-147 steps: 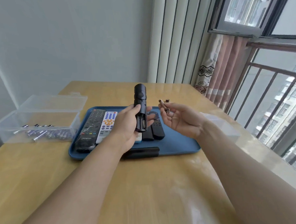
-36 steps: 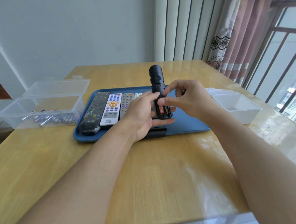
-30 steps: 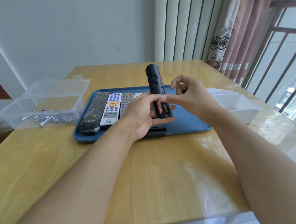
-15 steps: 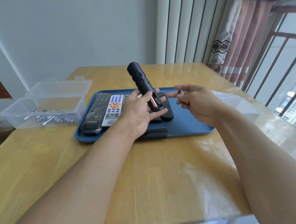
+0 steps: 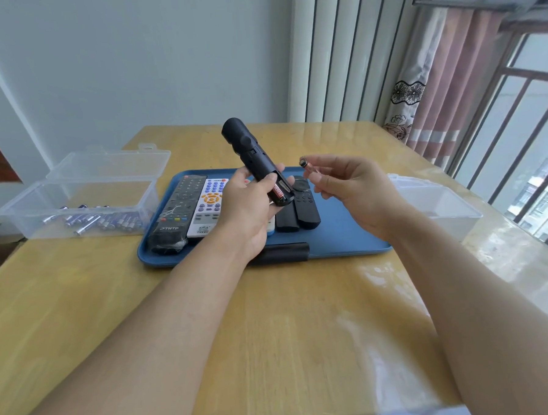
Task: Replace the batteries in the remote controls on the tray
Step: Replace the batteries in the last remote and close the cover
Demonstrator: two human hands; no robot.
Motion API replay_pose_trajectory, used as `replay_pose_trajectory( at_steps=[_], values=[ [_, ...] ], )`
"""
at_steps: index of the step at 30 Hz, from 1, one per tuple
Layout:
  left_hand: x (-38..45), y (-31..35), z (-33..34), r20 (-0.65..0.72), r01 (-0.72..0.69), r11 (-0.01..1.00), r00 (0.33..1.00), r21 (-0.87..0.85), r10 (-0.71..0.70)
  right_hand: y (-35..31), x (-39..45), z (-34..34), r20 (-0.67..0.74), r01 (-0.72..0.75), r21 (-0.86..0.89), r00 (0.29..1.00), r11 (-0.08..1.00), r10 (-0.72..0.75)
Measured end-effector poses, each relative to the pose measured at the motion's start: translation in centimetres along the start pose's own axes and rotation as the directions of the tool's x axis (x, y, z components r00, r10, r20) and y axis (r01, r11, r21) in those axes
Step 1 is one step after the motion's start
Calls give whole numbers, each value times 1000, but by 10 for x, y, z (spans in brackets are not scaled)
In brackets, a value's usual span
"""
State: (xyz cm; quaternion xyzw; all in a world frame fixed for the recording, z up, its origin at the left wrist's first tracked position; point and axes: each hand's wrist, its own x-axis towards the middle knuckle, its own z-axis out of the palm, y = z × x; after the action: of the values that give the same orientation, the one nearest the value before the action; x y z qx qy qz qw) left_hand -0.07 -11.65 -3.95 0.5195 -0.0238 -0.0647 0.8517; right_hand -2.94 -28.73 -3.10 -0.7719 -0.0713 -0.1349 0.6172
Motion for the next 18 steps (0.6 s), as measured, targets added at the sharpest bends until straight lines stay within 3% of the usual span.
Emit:
replay_pose_trajectory(
  at_steps=[12, 18],
  values=[
    [-2, 0, 0, -24, 9, 1000, 1000, 4, -9, -2, -3, 9, -39, 71, -284, 996, 956, -86],
    [2, -2, -2, -95, 31, 999, 995, 8, -31, -7, -4, 7, -52, 36, -73, 998, 997, -39]
  ],
)
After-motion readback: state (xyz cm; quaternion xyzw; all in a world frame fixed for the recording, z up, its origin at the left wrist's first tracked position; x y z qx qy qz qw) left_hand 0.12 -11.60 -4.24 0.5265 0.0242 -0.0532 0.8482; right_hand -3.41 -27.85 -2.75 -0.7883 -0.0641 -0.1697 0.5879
